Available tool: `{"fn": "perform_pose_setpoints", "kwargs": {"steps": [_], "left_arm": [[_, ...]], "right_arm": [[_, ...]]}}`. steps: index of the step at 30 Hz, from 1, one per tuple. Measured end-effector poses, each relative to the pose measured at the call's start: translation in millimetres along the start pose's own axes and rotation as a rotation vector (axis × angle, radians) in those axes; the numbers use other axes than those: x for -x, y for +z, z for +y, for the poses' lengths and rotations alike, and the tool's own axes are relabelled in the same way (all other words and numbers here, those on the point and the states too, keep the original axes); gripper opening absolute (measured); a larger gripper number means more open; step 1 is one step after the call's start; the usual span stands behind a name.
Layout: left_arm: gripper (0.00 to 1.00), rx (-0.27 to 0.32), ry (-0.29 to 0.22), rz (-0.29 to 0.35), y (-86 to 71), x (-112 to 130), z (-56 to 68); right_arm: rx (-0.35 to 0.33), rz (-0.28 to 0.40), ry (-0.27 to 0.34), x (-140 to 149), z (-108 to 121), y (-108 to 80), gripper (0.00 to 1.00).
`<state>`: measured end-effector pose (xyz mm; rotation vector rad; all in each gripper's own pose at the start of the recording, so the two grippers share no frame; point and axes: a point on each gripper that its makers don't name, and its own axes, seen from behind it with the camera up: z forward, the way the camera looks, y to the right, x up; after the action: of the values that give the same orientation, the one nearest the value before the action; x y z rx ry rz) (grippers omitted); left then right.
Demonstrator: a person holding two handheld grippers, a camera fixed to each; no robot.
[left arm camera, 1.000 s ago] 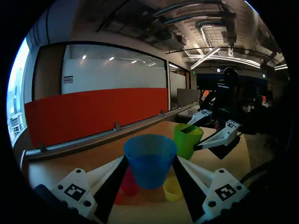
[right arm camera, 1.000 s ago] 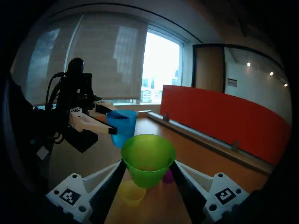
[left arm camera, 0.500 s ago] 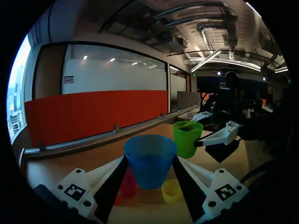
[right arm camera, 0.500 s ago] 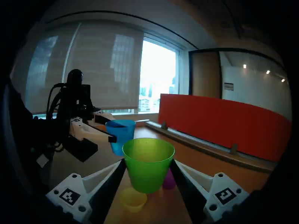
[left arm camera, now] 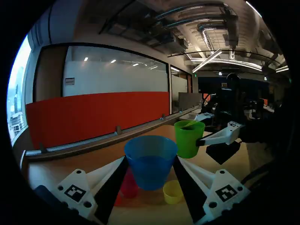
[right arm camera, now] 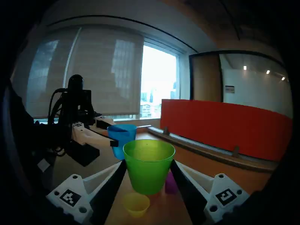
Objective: Pour water
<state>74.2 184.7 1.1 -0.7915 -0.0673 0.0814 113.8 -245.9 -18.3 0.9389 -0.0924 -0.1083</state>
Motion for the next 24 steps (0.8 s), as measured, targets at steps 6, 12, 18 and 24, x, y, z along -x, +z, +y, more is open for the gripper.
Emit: {"fn": "perform_pose_setpoints", "kwargs": {"steps": [6, 12, 18, 24], "left_arm": [[0.83, -0.003, 0.010, 0.001, -2.8, -1, 0.0], [0.83, -0.004, 0.016, 0.003, -5.3, -4, -0.8], [0.83, -0.006, 0.033, 0.003, -7.8, -5, -1.1], [0.83, -0.012, 0.060, 0.005, -10.1, -9, -1.7]], "right_arm": [[0.002, 0.010, -0.002, -2, 0, 0.4, 0.88], [0.000, 0.017, 0.004, -2, 0, 0.1, 0.88], [-0.012, 0.014, 0.003, -2, -4, 0.1, 0.87], [-0.030, 0.009, -0.004, 0, -11, 1.5, 0.87]]}}
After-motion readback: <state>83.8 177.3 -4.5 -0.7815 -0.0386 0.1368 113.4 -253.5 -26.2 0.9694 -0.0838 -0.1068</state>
